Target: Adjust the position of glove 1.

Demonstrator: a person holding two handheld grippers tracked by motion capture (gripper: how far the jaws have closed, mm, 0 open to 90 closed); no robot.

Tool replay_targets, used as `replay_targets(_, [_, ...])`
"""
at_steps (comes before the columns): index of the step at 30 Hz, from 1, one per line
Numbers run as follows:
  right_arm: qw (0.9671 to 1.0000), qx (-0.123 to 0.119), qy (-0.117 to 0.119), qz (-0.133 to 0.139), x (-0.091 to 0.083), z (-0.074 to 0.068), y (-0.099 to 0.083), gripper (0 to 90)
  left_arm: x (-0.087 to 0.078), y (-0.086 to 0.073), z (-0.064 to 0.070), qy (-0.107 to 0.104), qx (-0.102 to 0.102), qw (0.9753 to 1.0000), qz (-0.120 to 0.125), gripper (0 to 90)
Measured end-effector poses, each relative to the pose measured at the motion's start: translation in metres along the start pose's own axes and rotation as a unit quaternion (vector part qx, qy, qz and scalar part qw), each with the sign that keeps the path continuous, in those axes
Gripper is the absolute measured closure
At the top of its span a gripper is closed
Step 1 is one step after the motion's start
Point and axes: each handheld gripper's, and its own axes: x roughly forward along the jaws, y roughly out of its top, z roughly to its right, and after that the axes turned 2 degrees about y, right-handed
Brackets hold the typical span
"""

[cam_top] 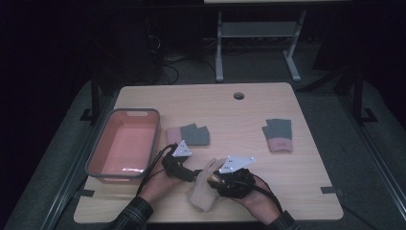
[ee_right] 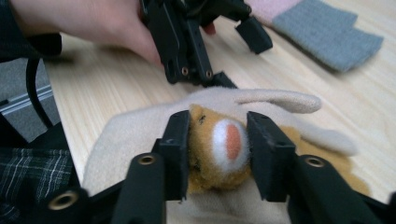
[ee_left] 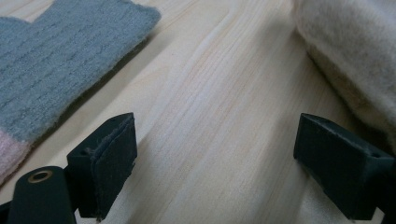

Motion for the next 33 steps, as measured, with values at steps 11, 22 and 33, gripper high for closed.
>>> replay_targets(11, [0.9993,0.02,-0.017,0.027,-0.029,0.039,-0.01,56.9,0.0,0.0,0.0,0.0,0.001,1.0,0.001,12.7])
replay_targets(22, [0.9965,0.073,-0.04,0.009,-0.012,0.1,-0.015,62.0,0.001,0.0,0.0,0.0,-0.002,1.0,0.003,12.7])
replay_targets(33, [0.9951,0.094,-0.005,-0.032,0.031,0.115,-0.015,63.5,0.0,0.0,0.0,0.0,0.001,1.0,0.001,12.7])
